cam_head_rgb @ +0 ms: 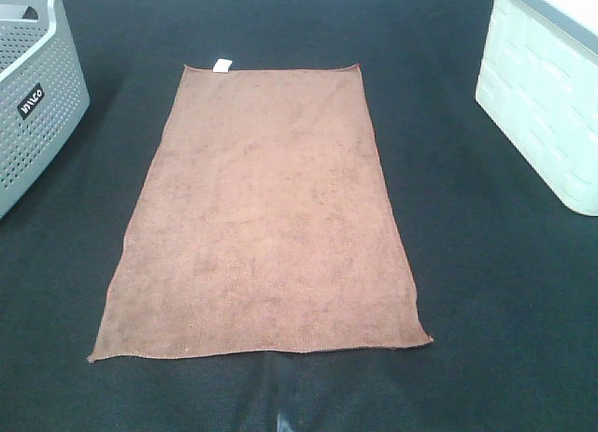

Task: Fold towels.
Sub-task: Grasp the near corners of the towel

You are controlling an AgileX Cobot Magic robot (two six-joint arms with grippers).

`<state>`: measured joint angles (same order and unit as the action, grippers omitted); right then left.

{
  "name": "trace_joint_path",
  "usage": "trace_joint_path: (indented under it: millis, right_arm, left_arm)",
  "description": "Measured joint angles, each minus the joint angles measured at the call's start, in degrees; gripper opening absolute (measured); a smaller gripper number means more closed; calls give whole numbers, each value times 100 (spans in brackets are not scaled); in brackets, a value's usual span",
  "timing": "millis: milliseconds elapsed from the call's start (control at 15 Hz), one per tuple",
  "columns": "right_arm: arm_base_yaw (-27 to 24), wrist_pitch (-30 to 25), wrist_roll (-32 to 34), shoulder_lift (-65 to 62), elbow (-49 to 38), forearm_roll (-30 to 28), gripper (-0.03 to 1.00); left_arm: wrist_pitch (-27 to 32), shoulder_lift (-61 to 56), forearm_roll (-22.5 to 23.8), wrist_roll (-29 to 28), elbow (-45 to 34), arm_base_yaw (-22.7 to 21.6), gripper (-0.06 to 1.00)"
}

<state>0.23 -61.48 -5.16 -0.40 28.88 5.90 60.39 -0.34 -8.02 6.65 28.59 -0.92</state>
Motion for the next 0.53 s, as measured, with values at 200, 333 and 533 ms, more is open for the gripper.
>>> trace_joint_path:
  millis: [200,333,533]
  right_arm:
    - [0,0,0,0,0,0,92]
    - [0,0,0,0,0,0,92]
    - [0,0,0,0,0,0,92]
  left_arm:
    - [0,0,0,0,0,0,76]
    - [0,0,0,0,0,0,76]
    - [0,0,0,0,0,0,76]
